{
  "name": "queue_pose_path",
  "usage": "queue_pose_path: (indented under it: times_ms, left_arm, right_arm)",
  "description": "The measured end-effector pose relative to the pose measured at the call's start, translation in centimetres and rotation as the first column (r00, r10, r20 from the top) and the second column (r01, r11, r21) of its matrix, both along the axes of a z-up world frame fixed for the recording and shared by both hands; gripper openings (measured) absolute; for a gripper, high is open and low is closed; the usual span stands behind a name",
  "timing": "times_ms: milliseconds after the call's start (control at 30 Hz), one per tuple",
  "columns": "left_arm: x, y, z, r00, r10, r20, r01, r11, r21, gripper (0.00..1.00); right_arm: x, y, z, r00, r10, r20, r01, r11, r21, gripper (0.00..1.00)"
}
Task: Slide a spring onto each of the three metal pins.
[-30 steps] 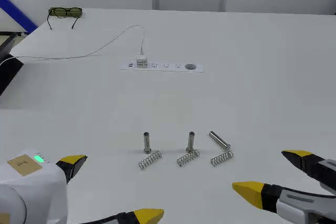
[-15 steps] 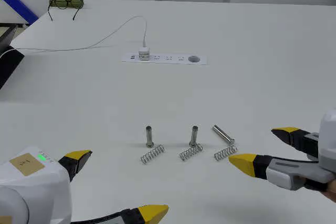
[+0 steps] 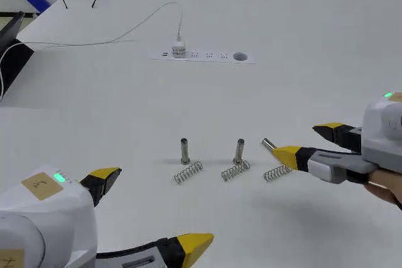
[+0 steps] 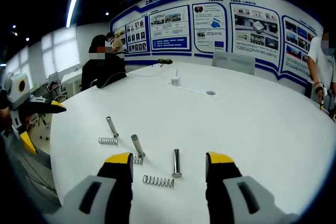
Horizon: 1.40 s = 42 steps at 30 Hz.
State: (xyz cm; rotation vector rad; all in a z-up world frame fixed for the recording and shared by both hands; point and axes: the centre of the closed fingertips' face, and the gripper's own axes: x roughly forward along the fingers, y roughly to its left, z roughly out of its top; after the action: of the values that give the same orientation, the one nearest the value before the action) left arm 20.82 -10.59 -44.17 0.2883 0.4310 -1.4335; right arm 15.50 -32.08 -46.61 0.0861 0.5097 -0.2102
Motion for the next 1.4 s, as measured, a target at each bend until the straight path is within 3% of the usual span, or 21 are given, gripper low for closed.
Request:
queue_pose_path:
  times_ms: [467,567,867,1100,1233,1300,1400]
  left_arm:
    - [-0.1,-0.6,-0.2,1.000,-0.019,0.010,0.019,1.000,0.000,0.96]
    - [-0.1,-0.8,-0.3,0.999,-0.026,0.019,0.026,1.000,0.004,0.96]
    - [-0.2,-1.1,-0.7,0.998,-0.047,0.032,0.046,0.999,0.020,0.96]
    - [0.2,-0.8,-1.3,0.999,-0.035,0.019,0.034,0.999,0.030,0.95]
    - [0.3,-0.7,-1.4,0.999,-0.030,0.016,0.029,0.999,0.032,0.95]
    - [0.4,-0.7,-1.4,0.999,-0.029,0.016,0.028,0.999,0.031,0.95]
    - [0.5,-0.7,-1.3,0.999,-0.027,0.016,0.027,0.999,0.030,0.95]
  right_arm:
    - [2.1,-1.2,-2.8,0.999,0.008,-0.035,-0.006,0.999,0.033,0.38]
    - [2.6,-1.2,-3.6,0.998,0.021,-0.055,-0.021,1.000,0.014,0.32]
    - [4.1,-1.1,-5.4,0.997,0.026,-0.072,-0.023,0.998,0.050,0.27]
    - [4.7,-1.7,-6.5,0.996,0.013,-0.090,-0.008,0.998,0.061,0.23]
    - [5.0,-1.6,-7.0,0.994,0.025,-0.105,-0.020,0.998,0.055,0.20]
    - [4.8,-1.7,-7.4,0.989,0.041,-0.141,-0.039,0.999,0.015,0.19]
    - [5.0,-1.6,-7.3,0.990,0.041,-0.135,-0.039,0.999,0.014,0.17]
